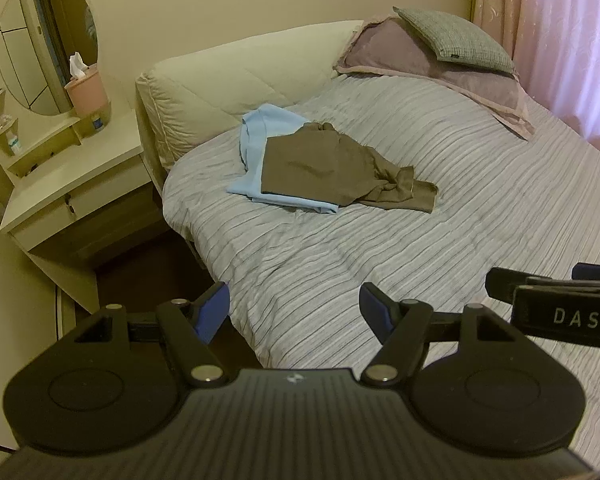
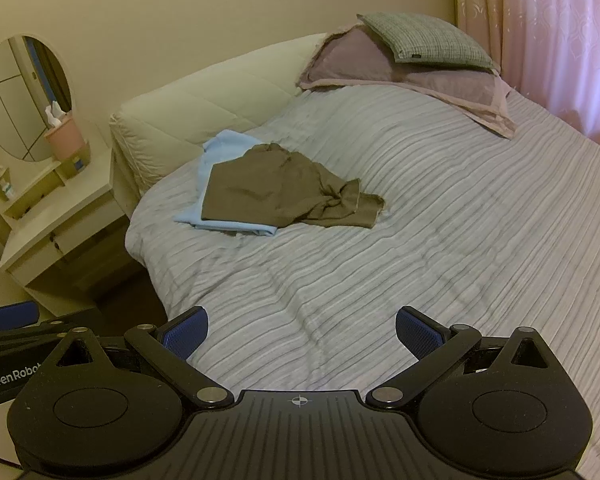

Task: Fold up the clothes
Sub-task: 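Move both grippers toward the olive-brown trousers on the bed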

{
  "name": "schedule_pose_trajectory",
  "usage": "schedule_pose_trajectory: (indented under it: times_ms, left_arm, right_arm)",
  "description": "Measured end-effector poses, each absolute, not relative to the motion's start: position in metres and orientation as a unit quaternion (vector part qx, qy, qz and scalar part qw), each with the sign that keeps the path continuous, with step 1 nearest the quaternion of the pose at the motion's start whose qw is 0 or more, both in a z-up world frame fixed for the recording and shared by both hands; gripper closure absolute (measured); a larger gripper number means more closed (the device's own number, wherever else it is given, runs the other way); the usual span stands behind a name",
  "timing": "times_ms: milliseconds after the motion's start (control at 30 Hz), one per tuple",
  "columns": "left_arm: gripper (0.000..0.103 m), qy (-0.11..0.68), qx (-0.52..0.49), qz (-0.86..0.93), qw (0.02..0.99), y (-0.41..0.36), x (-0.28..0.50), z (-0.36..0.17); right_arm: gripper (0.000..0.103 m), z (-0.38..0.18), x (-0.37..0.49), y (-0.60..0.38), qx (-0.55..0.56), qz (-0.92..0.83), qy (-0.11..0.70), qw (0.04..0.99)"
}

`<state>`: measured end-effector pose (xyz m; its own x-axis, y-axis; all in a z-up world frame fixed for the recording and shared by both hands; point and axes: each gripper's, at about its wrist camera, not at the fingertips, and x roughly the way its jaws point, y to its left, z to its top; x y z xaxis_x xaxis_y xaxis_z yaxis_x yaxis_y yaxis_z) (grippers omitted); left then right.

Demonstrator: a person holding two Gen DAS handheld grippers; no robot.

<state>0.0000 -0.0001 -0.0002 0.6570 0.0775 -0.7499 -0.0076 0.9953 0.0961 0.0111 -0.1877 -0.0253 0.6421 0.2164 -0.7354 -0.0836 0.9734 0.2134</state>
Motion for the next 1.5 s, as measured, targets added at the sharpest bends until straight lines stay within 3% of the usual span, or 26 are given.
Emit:
schedule_pose_trajectory:
  times_ms: [1500]
  left_arm:
    - [0.03,0.415,0.062,0.022,0.908,-0.013,0.0,-0.002]
  right_arm:
    - [0.001,-0.033,0.01,-0.203,0.099,0.076,0.422,0.898]
